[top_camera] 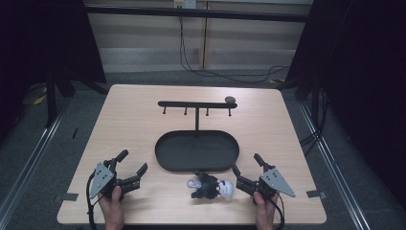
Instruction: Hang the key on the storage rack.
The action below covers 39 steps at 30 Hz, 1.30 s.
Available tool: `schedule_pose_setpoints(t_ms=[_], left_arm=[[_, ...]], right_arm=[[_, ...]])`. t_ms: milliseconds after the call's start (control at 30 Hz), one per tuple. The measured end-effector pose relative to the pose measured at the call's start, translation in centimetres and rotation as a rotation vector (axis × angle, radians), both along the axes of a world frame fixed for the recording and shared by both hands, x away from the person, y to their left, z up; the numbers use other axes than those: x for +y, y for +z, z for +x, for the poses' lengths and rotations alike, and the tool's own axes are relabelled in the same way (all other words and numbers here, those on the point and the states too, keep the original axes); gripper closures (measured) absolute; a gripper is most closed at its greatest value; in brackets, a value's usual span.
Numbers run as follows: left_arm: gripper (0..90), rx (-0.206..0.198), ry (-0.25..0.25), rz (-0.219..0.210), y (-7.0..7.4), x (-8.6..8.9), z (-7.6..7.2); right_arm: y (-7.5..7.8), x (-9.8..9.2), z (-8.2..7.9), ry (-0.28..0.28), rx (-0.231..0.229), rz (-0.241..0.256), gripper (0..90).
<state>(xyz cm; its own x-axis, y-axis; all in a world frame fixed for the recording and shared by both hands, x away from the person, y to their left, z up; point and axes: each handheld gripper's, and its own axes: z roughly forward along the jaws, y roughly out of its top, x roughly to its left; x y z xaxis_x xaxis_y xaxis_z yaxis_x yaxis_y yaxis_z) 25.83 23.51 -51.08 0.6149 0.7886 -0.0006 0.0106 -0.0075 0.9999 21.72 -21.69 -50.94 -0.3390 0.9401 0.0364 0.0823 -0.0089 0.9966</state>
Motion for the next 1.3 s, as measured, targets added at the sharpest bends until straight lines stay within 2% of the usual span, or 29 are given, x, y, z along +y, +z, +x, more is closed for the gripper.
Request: schedule_pose_setpoints(t_ms=[100, 200, 367, 467, 567, 767, 1033, 1067, 1100, 1133, 1200, 1300], left_arm=[[15.3, 0.000, 0.001, 0.000, 0.0, 0.0, 0.0], [15.3, 0.000, 0.001, 0.000, 0.0, 0.0, 0.0], [15.3, 0.000, 0.001, 0.001, 0.0, 0.0, 0.0], [15.3, 0.002, 0.000, 0.002, 0.0, 0.0, 0.0], [15.3, 0.000, -0.002, 0.002, 0.0, 0.0, 0.0], [15.3, 0.005, -0.003, 0.003, 0.0, 0.0, 0.0], [15.3, 0.004, -0.003, 0.006, 0.0, 0.0, 0.0], [15.3, 0.004, -0.004, 0.007, 0.0, 0.0, 0.0], [15.3, 0.005, -0.001, 0.006, 0.0, 0.0, 0.0], [15.3, 0.005, -0.001, 0.006, 0.0, 0.0, 0.0], [15.3, 0.004, -0.004, 0.008, 0.0, 0.0, 0.0], [15.3, 0.004, -0.004, 0.007, 0.0, 0.0, 0.0]], right_arm=[[0.0, -0.1, 0.1, -0.005, 0.006, 0.012, 13.0], [0.1, -0.1, 0.1, -0.022, 0.034, 0.006, 13.0], [0.1, -0.2, 0.1, -0.023, 0.036, 0.011, 13.4], [0.1, 0.0, 0.0, -0.022, 0.031, -0.009, 15.7], [0.2, 0.2, 0.2, -0.045, 0.053, -0.022, 20.3], [0.2, 0.3, 0.1, -0.007, 0.063, -0.037, 25.1], [1.0, 0.7, -0.2, 0.067, 0.135, -0.050, 28.4], [1.1, 0.8, -0.3, 0.075, 0.146, -0.055, 30.9], [1.3, 0.8, -0.4, 0.093, 0.162, -0.060, 34.8], [1.5, 0.9, -0.4, 0.109, 0.187, -0.075, 33.8], [1.5, 1.0, -0.5, 0.113, 0.183, -0.078, 33.4], [2.1, 1.1, -0.4, 0.146, 0.207, -0.079, 34.7]])
